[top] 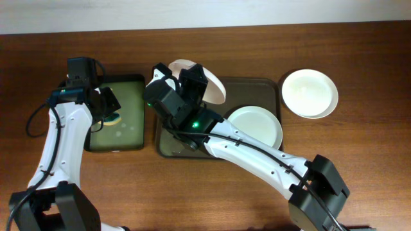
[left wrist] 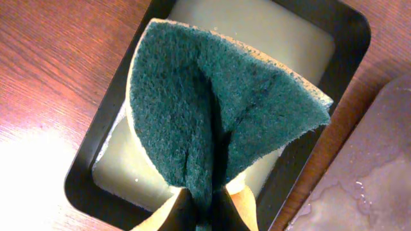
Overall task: Clean dirty plates on tray and stack at the side
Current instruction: 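Carry the white plate with the right gripper onto the pink plate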
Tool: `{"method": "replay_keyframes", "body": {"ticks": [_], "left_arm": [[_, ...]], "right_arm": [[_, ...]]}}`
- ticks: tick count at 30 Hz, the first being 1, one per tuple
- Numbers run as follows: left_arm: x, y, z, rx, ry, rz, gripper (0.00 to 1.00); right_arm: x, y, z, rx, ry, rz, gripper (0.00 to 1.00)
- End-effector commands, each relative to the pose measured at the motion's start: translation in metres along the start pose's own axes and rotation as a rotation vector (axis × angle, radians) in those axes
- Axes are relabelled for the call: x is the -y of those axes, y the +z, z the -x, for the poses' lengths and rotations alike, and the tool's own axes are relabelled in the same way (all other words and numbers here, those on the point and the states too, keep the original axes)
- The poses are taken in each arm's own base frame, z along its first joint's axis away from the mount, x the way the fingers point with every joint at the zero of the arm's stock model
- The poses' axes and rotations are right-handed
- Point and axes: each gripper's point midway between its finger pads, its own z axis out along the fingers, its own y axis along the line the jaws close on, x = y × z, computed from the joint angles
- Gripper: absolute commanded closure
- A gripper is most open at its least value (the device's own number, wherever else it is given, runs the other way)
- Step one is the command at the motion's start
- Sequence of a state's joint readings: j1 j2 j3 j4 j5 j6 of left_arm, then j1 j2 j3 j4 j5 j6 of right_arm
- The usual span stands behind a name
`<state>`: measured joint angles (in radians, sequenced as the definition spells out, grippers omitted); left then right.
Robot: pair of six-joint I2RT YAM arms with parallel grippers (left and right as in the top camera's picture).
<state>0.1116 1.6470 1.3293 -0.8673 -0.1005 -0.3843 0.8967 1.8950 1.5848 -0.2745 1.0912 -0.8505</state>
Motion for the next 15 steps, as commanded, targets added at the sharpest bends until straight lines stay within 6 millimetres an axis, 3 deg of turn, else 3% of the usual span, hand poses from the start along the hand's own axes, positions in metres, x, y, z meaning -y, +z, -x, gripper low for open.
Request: {"method": "replay_keyframes", "body": {"ticks": [1, 4, 6, 7, 9, 10, 12, 14, 15], "left_arm": [[0.0, -0.001, -0.001, -0.001, 0.017, -0.006, 1.0], [-0.001, 0.007, -0.004, -0.022, 0.019, 0.002, 1.0], [-0.001, 0.012, -0.006, -0.034, 0.021, 0.007, 1.0], [-0.001, 0.012, -0.006, -0.034, 0.021, 0.006, 1.0], [-0.001, 0.012, -0.006, -0.034, 0.021, 0.007, 1.0], [-0.001, 0.012, -0.006, -0.034, 0.021, 0.006, 1.0], [-0.001, 0.012, -0.006, -0.035, 0.021, 0.007, 1.0], [-0.001, 0.012, -0.006, -0.036, 0.021, 0.007, 1.0], [-0.001, 0.012, -0.007, -0.038, 0.021, 0.008, 1.0]], "right_arm": [[0.026, -0.009, -0.004, -0.014, 0.017, -0.048, 0.96], [0.026, -0.009, -0.004, -0.015, 0.017, -0.048, 0.96], [0.023, -0.003, -0.006, -0.009, 0.171, -0.03, 0.96], [0.006, 0.003, -0.004, 0.025, 0.256, 0.063, 0.96], [-0.048, 0.006, -0.008, 0.081, 0.149, 0.35, 0.96], [-0.046, 0.014, -0.016, 0.042, 0.236, 0.355, 0.96], [-0.017, 0.026, -0.029, -0.006, 0.401, 0.28, 0.96], [0.032, 0.035, -0.052, -0.029, 0.618, 0.2, 0.96], [0.061, 0.042, -0.074, -0.047, 0.776, 0.176, 0.96]]}}
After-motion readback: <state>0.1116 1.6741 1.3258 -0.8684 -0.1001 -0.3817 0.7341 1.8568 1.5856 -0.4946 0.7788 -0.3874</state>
